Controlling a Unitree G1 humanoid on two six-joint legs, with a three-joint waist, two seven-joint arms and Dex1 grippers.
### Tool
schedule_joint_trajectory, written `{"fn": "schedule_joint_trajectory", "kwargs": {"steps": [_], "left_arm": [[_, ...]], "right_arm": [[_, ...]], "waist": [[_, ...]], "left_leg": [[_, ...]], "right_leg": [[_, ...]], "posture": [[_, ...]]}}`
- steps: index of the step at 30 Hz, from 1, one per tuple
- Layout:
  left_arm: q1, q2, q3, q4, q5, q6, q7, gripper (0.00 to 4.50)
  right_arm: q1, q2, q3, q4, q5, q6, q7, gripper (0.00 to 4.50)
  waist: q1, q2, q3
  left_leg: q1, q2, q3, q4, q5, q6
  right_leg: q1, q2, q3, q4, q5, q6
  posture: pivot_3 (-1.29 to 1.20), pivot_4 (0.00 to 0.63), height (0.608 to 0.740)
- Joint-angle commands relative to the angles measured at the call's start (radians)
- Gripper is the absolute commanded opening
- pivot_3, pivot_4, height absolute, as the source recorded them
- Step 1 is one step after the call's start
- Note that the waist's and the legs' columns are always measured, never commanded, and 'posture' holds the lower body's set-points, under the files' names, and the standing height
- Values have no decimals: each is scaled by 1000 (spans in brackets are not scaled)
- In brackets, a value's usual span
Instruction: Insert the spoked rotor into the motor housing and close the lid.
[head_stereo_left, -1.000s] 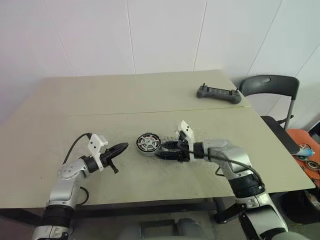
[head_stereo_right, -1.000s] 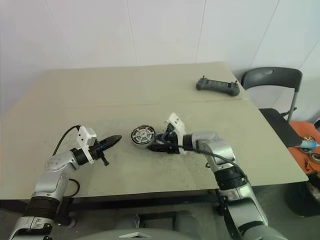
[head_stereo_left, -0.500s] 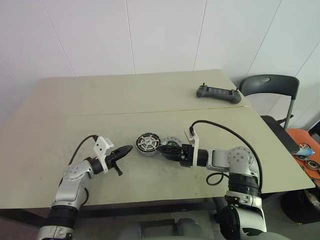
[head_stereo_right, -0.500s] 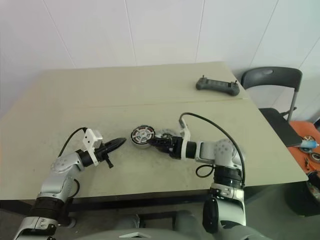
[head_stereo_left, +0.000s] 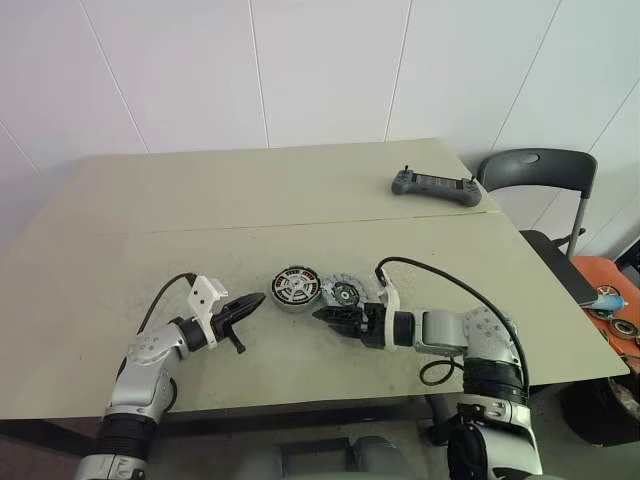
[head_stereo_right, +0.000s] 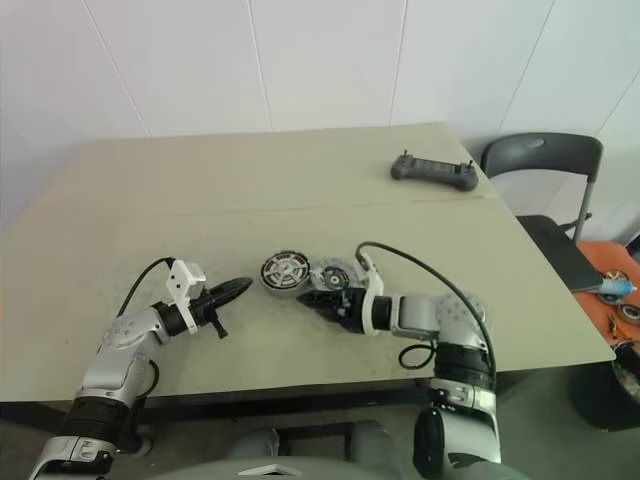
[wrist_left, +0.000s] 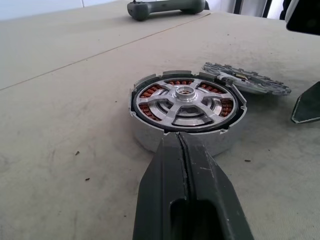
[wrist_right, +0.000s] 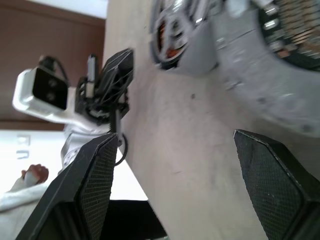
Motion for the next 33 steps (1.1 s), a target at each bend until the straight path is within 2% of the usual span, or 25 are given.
{"fn": "schedule_joint_trajectory", "kwargs": {"steps": [1, 8, 15, 19, 27, 33], "left_arm": [[-4, -4, 6, -19, 0, -22, 1, 0], [-7, -7, -5, -6, 12, -31, 1, 0], [-2, -6, -6, -4, 16, -39, 0, 0], [-9, 0, 0, 4, 18, -41, -3, 0], [-25, 10, 5, 17, 13, -38, -14, 0], [-30, 14, 5, 21, 17, -36, -13, 0]], "right_arm": [[-9, 21, -56, -11, -1, 5, -67, 3831], [-64, 81, -225, 26, -33, -117, -174, 3831], [-88, 103, -233, 38, -40, -215, -183, 3831], [-84, 98, -168, 16, -76, -289, -157, 2951], [-93, -22, 109, -46, -266, -535, 20, 204], [-93, -125, 334, -100, -440, -713, 148, 142]], "waist": [[0, 0, 0], [0, 0, 0], [-2, 1, 0], [-2, 1, 0], [-12, 1, 0], [-15, 1, 0]], "left_leg": [[0, 0, 0, 0, 0, 0], [0, 1, 1, 1, 0, 0], [-6, 1, 1, -1, 0, 1], [-10, 1, 1, 0, 0, 1], [-10, 1, 1, 0, 0, 1], [-10, 1, 1, 0, 0, 1]], "right_leg": [[0, 0, 0, 0, 0, 0], [1, 0, 0, -1, 0, 0], [-4, 0, 0, -2, 0, 0], [-8, 1, 0, -2, 1, 2], [-8, 0, 0, -2, 1, 1], [-8, 0, 0, -2, 1, 1]], "posture": [[0, 0, 740], [0, 0, 740], [0, 0, 740], [0, 0, 740], [0, 0, 740], [0, 0, 740]]}}
